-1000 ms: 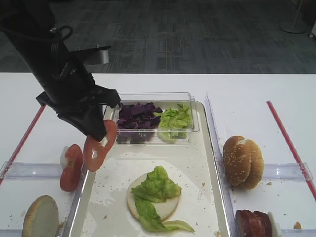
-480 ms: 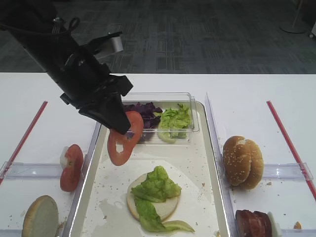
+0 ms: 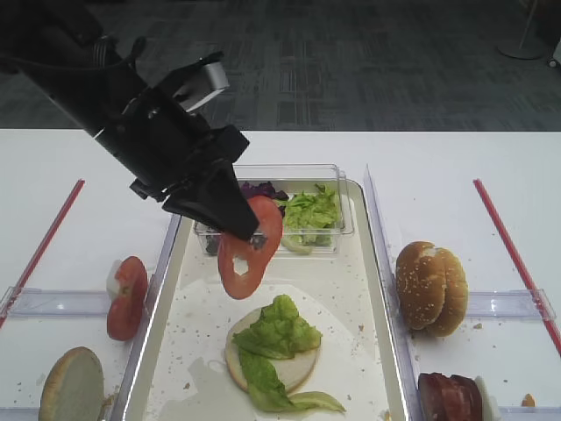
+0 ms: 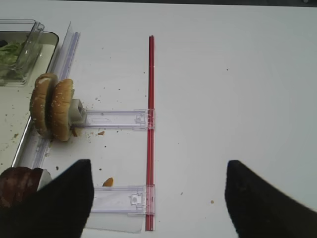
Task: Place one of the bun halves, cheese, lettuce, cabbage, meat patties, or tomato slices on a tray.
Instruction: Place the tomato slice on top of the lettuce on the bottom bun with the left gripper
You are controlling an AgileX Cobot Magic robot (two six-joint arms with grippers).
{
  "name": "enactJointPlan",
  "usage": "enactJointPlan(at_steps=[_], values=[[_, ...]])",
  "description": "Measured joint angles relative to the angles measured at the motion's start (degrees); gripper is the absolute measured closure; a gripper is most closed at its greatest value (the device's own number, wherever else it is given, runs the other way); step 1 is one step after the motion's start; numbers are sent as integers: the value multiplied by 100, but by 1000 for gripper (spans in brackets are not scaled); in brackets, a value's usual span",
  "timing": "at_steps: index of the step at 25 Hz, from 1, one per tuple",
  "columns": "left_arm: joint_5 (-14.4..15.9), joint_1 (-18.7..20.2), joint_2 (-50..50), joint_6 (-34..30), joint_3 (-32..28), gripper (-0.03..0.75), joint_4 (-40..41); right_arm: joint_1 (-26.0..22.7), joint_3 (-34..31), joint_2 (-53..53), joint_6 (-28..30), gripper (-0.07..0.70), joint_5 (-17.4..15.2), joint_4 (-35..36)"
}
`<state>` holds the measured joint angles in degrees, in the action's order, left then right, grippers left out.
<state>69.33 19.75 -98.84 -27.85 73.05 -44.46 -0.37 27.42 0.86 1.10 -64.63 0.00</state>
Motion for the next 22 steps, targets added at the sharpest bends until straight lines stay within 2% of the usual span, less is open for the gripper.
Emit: enactJointPlan(at_steps=[15,22], values=[[-91,0,0,-458,-1061,670,-1235,0,0,0,10,61,0,0],[-149,0,0,-1070,-1684,671,-2081,0,0,0,10,61,0,0]])
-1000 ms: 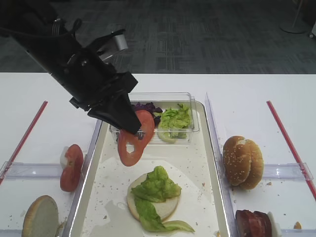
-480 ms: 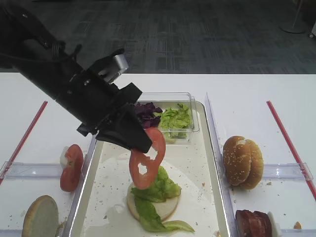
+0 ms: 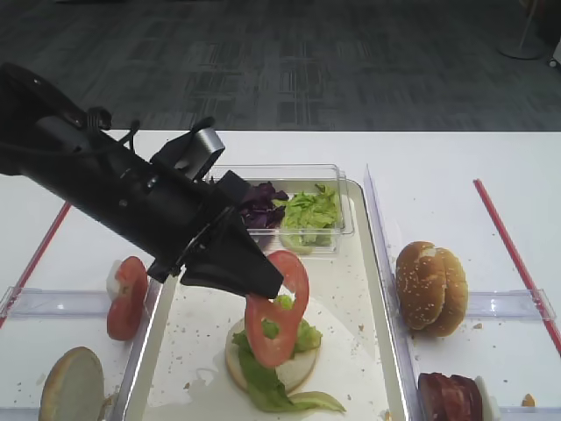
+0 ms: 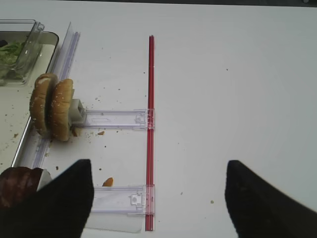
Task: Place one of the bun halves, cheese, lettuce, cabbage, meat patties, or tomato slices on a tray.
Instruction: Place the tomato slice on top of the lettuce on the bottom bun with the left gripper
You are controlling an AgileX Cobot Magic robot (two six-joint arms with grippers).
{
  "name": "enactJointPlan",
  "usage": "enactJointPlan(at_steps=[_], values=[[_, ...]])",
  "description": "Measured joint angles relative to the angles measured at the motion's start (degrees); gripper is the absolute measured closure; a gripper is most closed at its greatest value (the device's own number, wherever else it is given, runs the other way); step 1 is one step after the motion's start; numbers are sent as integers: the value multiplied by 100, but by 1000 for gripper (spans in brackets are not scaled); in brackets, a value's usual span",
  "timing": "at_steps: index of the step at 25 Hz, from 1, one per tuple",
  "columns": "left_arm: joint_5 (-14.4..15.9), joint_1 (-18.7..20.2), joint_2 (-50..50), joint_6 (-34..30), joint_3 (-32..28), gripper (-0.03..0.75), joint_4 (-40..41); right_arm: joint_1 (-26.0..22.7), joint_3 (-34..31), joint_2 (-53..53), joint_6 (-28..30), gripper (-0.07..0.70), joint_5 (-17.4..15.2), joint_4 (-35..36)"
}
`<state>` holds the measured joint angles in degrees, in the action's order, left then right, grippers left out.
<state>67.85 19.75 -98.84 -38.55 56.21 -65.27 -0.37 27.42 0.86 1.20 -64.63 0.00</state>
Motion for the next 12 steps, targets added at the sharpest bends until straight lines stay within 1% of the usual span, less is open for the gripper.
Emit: enactJointPlan(at_steps=[6,12], values=[[-65,0,-482,-461,-275,671,-472,0,0,0,0,61,0,0],[-99,0,-868,-677,-287,671,-679,0,0,0,0,61,0,0]])
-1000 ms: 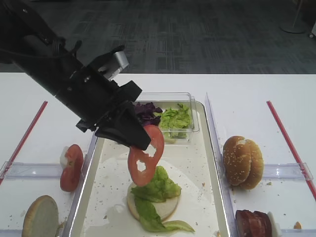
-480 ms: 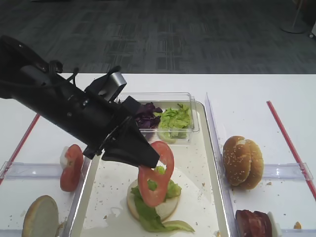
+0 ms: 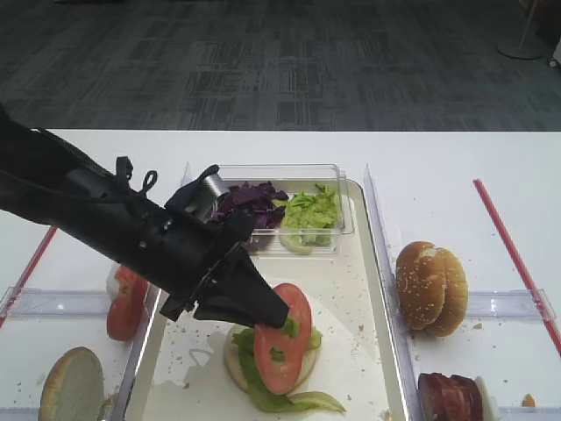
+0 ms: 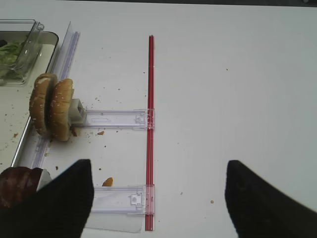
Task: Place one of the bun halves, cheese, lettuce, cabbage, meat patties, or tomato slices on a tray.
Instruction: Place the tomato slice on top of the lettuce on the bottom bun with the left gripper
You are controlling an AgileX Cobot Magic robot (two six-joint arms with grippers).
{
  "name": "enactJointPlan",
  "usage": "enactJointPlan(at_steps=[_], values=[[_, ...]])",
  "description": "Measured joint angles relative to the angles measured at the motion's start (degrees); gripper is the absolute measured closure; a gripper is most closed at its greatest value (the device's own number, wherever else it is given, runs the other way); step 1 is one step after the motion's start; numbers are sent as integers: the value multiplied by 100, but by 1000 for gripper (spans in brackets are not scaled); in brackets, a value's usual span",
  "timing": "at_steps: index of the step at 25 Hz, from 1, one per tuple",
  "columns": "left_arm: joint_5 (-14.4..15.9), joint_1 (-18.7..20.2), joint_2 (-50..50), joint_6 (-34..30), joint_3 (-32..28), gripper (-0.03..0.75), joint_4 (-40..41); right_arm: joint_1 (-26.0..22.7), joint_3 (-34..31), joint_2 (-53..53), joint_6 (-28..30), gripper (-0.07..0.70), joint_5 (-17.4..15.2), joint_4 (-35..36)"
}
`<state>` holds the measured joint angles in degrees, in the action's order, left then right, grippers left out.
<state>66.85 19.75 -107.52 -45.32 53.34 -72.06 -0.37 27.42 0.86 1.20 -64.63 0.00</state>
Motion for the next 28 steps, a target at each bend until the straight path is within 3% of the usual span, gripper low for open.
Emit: enactJointPlan(at_steps=[12,28], values=[[-29,-243,-372,-323,0,671,-340,0,0,0,0,61,0,0],[-29,-241,-708,-406,0,671,-340,0,0,0,0,61,0,0]])
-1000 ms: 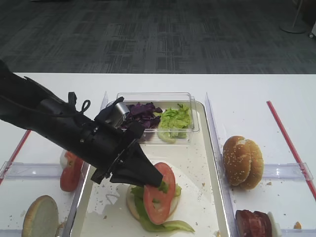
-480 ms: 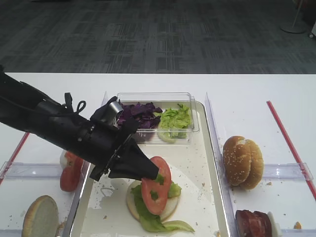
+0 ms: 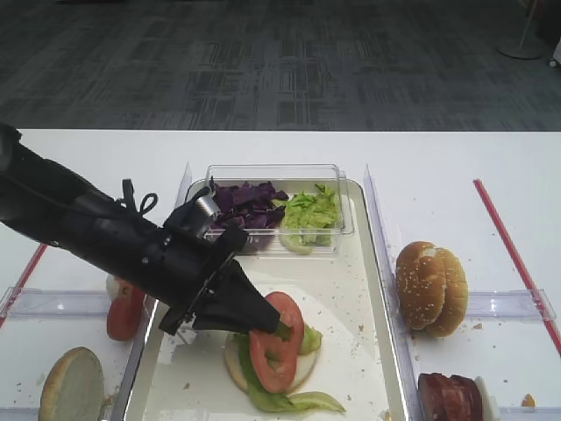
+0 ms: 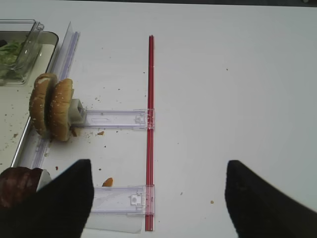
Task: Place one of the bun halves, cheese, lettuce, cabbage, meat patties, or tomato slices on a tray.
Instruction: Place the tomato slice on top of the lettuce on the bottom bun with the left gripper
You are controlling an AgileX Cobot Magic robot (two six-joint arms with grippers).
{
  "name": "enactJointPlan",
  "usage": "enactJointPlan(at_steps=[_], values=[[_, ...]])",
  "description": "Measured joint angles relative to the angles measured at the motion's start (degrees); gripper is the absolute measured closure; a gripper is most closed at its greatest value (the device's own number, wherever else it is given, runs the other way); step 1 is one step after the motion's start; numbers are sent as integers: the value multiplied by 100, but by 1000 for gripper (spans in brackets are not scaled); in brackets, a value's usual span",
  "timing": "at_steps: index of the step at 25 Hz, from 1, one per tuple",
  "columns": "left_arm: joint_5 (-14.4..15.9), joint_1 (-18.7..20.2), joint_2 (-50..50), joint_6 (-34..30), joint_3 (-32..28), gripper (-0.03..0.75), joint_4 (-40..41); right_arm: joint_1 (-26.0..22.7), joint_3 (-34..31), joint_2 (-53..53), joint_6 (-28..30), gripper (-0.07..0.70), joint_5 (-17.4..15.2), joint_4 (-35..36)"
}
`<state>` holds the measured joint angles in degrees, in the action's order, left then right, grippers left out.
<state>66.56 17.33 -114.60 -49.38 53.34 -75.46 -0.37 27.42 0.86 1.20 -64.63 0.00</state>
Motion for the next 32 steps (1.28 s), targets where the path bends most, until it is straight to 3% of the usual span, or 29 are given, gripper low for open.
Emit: enactJointPlan(at_steps=[22,32], values=[[-8,0,-59,-70,0,669,-27,0,0,0,0,61,0,0],[-8,-317,-59,-79,0,506,-27,0,0,0,0,61,0,0]])
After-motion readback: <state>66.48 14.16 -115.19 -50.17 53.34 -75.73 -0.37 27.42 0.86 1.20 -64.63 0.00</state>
